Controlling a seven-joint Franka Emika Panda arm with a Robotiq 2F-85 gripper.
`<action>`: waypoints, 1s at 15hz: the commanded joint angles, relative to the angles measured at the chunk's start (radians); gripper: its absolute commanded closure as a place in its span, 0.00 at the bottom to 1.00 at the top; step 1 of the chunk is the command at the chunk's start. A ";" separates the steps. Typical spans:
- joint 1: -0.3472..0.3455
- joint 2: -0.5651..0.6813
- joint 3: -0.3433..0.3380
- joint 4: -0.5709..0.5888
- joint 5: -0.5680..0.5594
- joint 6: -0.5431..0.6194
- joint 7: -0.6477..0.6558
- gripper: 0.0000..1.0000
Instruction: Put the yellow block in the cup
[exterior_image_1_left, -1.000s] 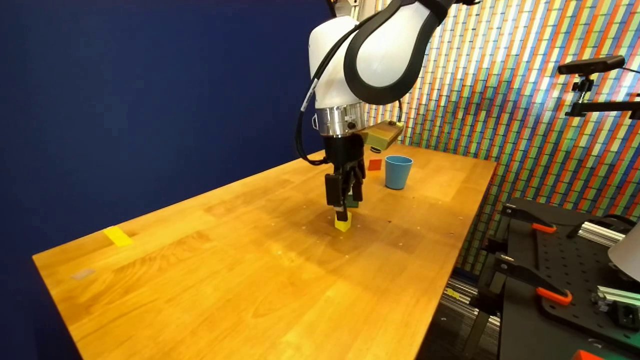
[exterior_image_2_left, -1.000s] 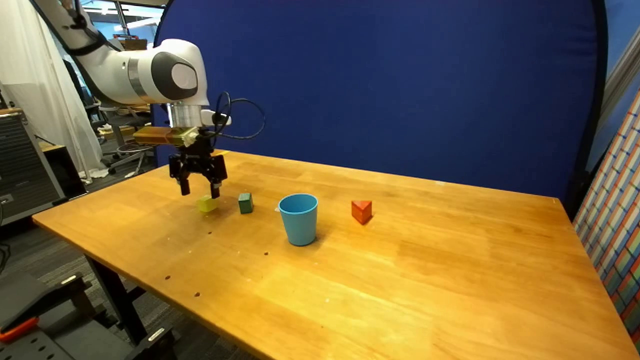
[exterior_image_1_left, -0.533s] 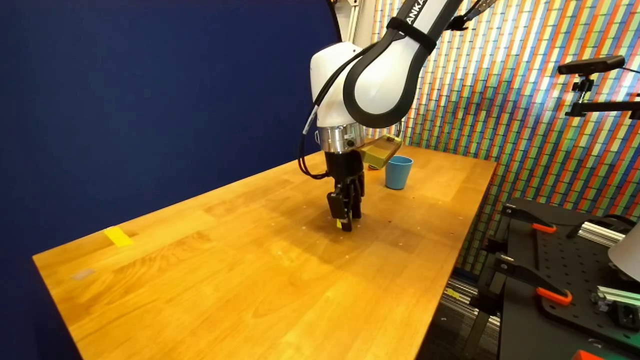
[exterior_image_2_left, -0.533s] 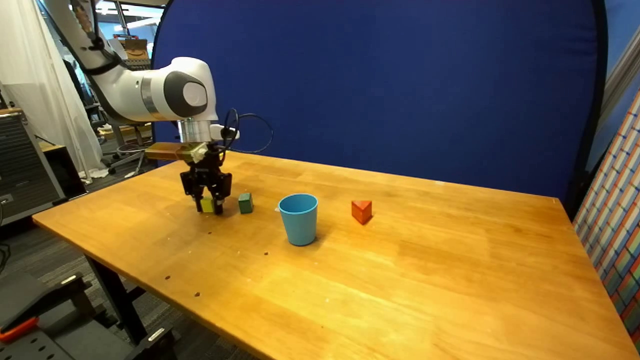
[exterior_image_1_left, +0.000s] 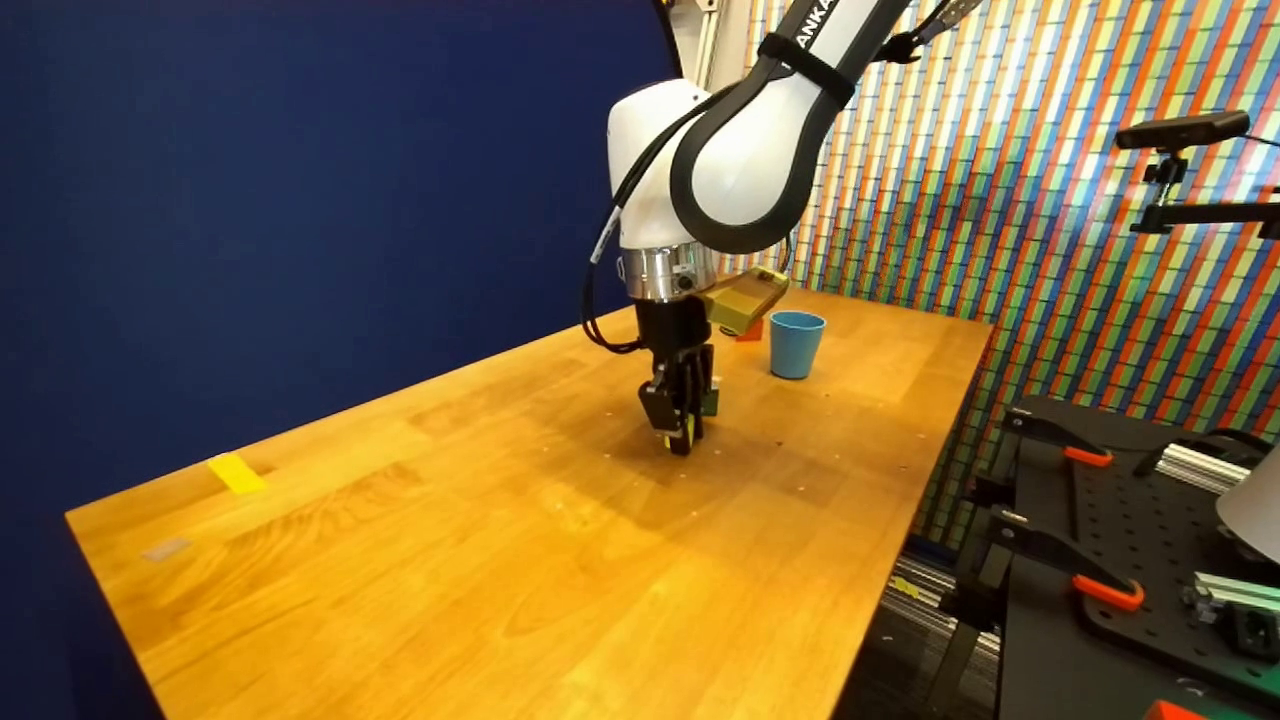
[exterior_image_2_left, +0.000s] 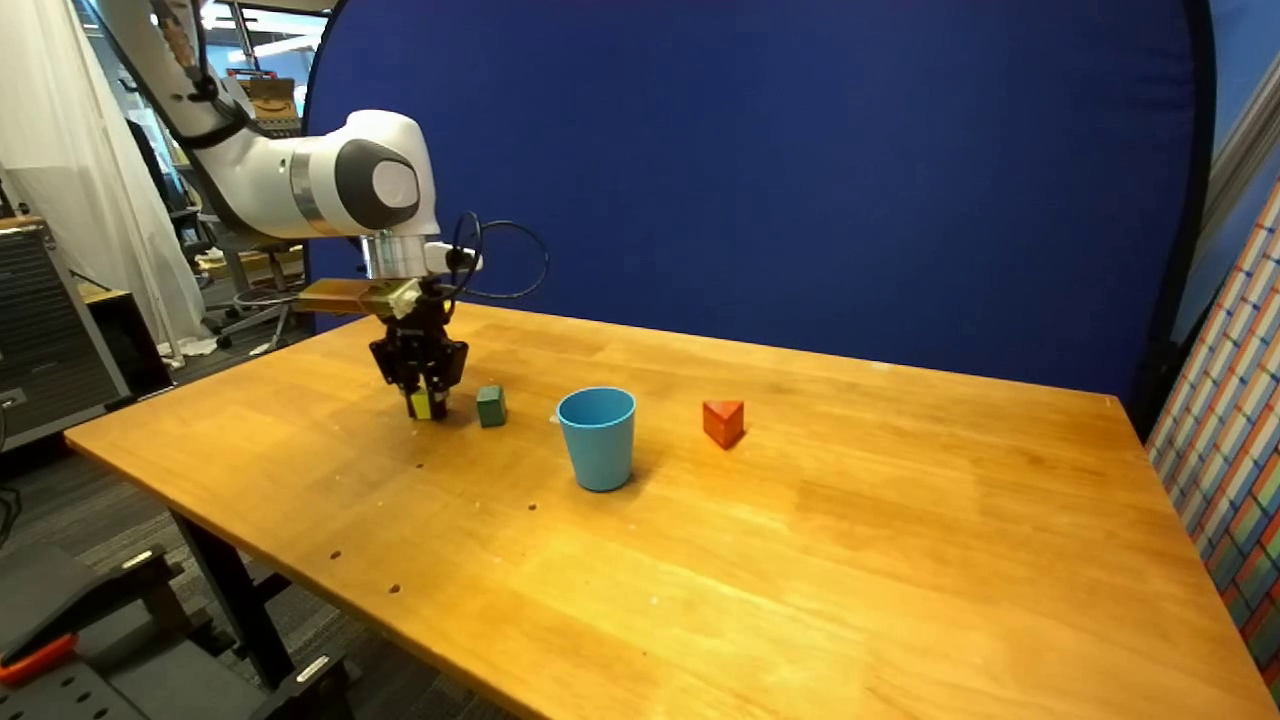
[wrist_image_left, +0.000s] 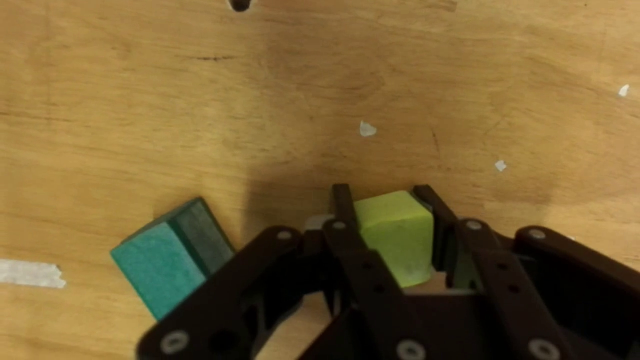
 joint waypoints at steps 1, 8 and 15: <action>0.023 -0.049 -0.059 -0.017 -0.034 0.013 0.083 0.83; 0.029 -0.266 -0.228 -0.111 -0.221 0.004 0.354 0.83; -0.059 -0.368 -0.262 -0.194 -0.327 -0.002 0.578 0.83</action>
